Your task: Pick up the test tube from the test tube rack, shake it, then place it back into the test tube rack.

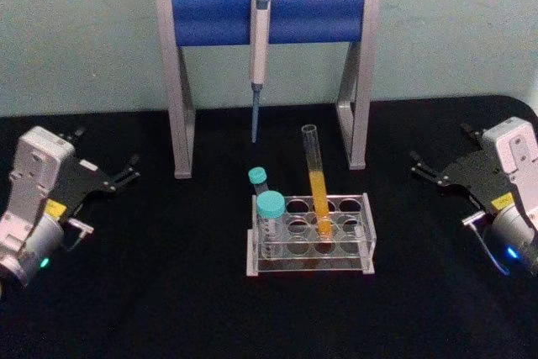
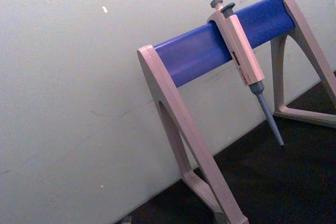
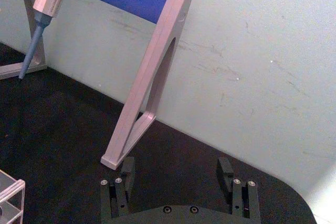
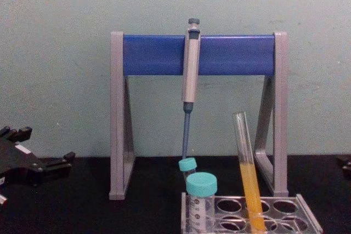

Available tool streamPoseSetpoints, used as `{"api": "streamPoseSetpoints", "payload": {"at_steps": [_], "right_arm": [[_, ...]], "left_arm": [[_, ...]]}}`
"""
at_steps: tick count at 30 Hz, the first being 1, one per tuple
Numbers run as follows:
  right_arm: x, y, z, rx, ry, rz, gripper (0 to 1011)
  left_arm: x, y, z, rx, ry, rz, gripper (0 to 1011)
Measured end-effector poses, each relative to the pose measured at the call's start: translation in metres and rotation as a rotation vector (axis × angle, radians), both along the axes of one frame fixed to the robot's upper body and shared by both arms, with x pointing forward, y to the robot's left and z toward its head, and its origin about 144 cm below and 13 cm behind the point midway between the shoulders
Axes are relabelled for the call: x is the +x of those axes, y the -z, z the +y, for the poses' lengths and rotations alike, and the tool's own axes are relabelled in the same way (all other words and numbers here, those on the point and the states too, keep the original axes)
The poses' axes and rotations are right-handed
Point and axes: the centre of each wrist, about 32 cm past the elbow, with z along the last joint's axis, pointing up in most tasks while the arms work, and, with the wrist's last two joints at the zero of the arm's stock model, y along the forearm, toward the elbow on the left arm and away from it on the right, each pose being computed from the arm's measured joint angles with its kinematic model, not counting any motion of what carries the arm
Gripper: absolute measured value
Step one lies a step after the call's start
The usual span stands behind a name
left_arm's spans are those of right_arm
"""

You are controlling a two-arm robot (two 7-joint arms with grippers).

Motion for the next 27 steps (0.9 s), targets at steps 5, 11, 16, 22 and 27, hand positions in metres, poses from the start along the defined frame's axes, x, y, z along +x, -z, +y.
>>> {"api": "streamPoseSetpoints", "payload": {"at_steps": [5, 11, 16, 22, 27], "right_arm": [[0.000, 0.000, 0.000, 0.000, 0.000, 0.000, 1000], [-0.002, -0.002, -0.001, 0.008, -0.010, 0.007, 1000], [-0.005, -0.006, -0.001, 0.034, -0.033, 0.022, 1000], [-0.010, -0.014, 0.000, 0.085, -0.089, 0.062, 1000], [-0.014, -0.022, 0.003, 0.143, -0.160, 0.126, 1000]], "left_arm": [[0.000, 0.000, 0.000, 0.000, 0.000, 0.000, 1001], [0.000, 0.000, 0.000, 0.000, 0.000, 0.000, 1001], [0.000, 0.000, 0.000, 0.000, 0.000, 0.000, 1001], [0.000, 0.000, 0.000, 0.000, 0.000, 0.000, 1001], [0.000, 0.000, 0.000, 0.000, 0.000, 0.000, 1001]]}}
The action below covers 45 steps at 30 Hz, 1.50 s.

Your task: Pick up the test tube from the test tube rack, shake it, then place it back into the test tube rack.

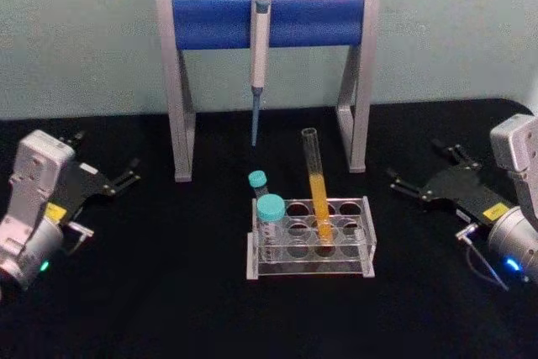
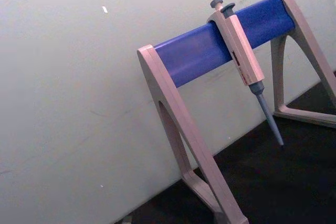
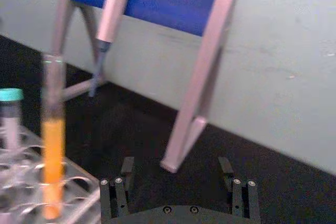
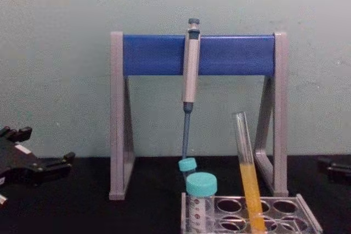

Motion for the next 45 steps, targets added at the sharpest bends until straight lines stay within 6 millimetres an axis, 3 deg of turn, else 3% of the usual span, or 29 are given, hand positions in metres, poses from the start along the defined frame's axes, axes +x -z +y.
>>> {"api": "streamPoseSetpoints", "payload": {"at_steps": [22, 45], "right_arm": [[0.016, -0.028, 0.022, 0.090, -0.263, 0.199, 1000], [0.047, -0.029, 0.053, 0.086, -0.351, 0.281, 1000]], "left_arm": [[0.000, 0.000, 0.000, 0.000, 0.000, 0.000, 1001], [0.000, 0.000, 0.000, 0.000, 0.000, 0.000, 1001]]}}
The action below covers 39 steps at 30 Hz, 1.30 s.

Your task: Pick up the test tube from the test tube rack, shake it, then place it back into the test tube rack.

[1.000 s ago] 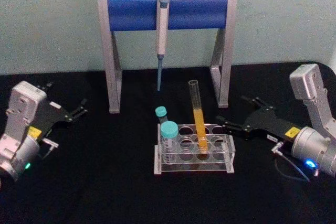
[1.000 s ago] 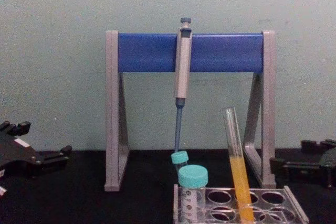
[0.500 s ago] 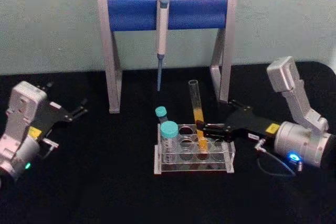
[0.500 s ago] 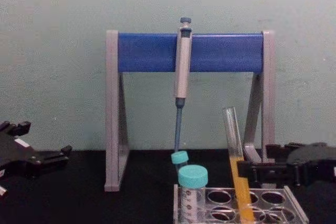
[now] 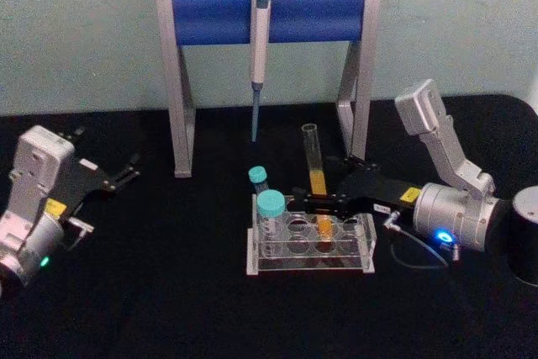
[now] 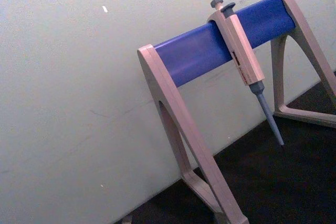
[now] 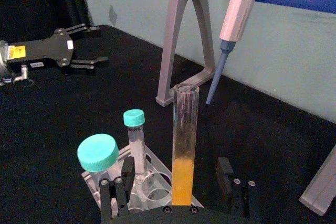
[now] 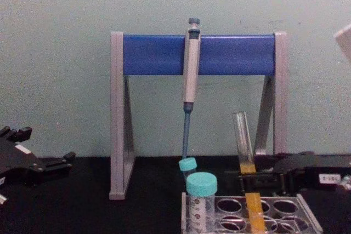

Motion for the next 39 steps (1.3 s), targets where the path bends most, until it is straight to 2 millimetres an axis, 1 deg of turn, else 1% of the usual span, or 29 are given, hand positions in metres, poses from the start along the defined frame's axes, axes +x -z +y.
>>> {"api": "streamPoseSetpoints", "payload": {"at_steps": [7, 17, 39], "right_arm": [[0.006, 0.002, 0.007, -0.016, -0.003, 0.001, 1000], [0.008, 0.003, 0.012, -0.043, -0.015, -0.017, 1000], [0.008, 0.003, 0.012, -0.065, -0.014, -0.042, 1000]], "left_arm": [[0.000, 0.000, 0.000, 0.000, 0.000, 0.000, 1001], [0.000, 0.000, 0.000, 0.000, 0.000, 0.000, 1001], [0.000, 0.000, 0.000, 0.000, 0.000, 0.000, 1001]]}}
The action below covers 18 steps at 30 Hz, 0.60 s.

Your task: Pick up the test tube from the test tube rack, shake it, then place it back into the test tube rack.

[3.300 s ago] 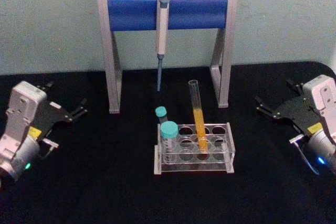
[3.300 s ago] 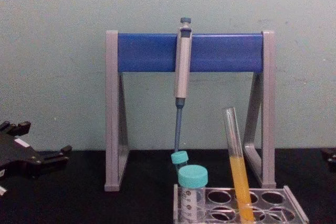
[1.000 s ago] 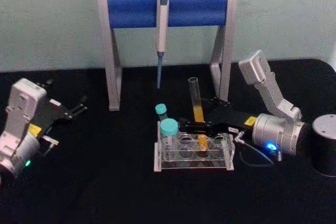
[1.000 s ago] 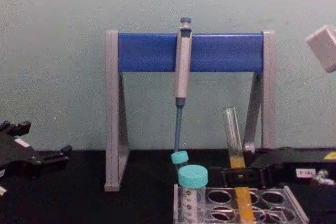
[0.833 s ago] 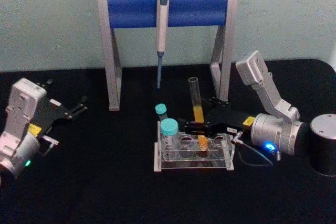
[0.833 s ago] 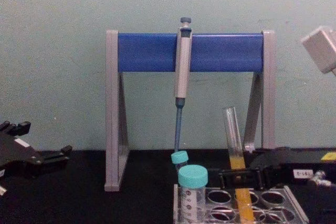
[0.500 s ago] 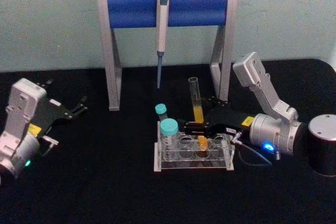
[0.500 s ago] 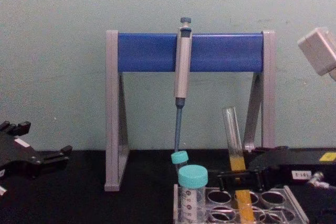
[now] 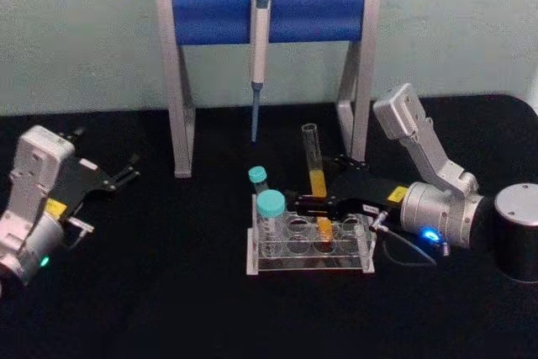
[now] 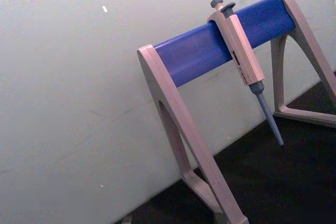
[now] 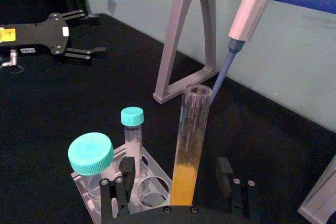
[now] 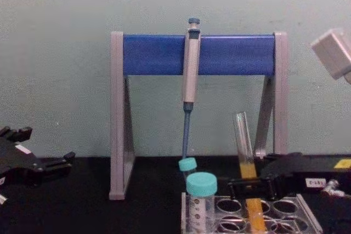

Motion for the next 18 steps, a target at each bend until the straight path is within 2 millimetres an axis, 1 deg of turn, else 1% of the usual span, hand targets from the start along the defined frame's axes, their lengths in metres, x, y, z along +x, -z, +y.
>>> {"api": "streamPoseSetpoints", "payload": {"at_steps": [2, 3, 4, 5, 6, 9, 10, 12, 13, 14, 15, 16, 17, 18], "right_arm": [[-0.0001, 0.0000, -0.0001, 0.001, 0.000, 0.000, 964], [-0.0001, 0.0000, -0.0001, 0.001, 0.000, 0.000, 964], [-0.0001, 0.0000, -0.0002, 0.001, 0.000, 0.000, 924], [-0.0001, 0.0000, -0.0002, 0.001, 0.000, 0.000, 908], [-0.0001, 0.0000, -0.0002, 0.001, 0.000, 0.000, 864], [-0.0002, -0.0001, -0.0002, 0.002, 0.000, 0.000, 813], [-0.0002, -0.0001, -0.0002, 0.002, 0.000, 0.001, 755], [-0.0002, -0.0001, -0.0002, 0.002, 0.000, 0.001, 717], [-0.0002, -0.0001, -0.0002, 0.002, 0.000, 0.001, 658], [-0.0002, -0.0001, -0.0002, 0.002, 0.000, 0.001, 645], [-0.0002, -0.0001, -0.0002, 0.002, 0.000, 0.001, 588], [-0.0002, -0.0001, -0.0002, 0.002, 0.000, 0.001, 588], [-0.0002, -0.0001, -0.0002, 0.002, 0.000, 0.001, 536], [-0.0002, -0.0001, -0.0002, 0.002, 0.000, 0.001, 511]], "left_arm": [[0.0000, 0.0000, 0.0000, 0.000, 0.000, 0.000, 1001], [0.0000, 0.0000, 0.0000, 0.000, 0.000, 0.000, 1001], [0.0000, 0.0000, 0.0000, 0.000, 0.000, 0.000, 1001], [0.0000, 0.0000, 0.0000, 0.000, 0.000, 0.000, 1001], [0.0000, 0.0000, 0.0000, 0.000, 0.000, 0.000, 1001], [0.0000, 0.0000, 0.0000, 0.000, 0.000, 0.000, 1001], [0.0000, 0.0000, 0.0000, 0.000, 0.000, 0.000, 1001], [0.0000, 0.0000, 0.0000, 0.000, 0.000, 0.000, 1001], [0.0000, 0.0000, 0.0000, 0.000, 0.000, 0.000, 1001], [0.0000, 0.0000, 0.0000, 0.000, 0.000, 0.000, 1001], [0.0000, 0.0000, 0.0000, 0.000, 0.000, 0.000, 1002], [0.0000, 0.0000, 0.0000, 0.000, 0.000, 0.000, 1001], [0.0000, 0.0000, 0.0000, 0.000, 0.000, 0.000, 1001], [0.0000, 0.0000, 0.0000, 0.000, 0.000, 0.000, 1001]]}}
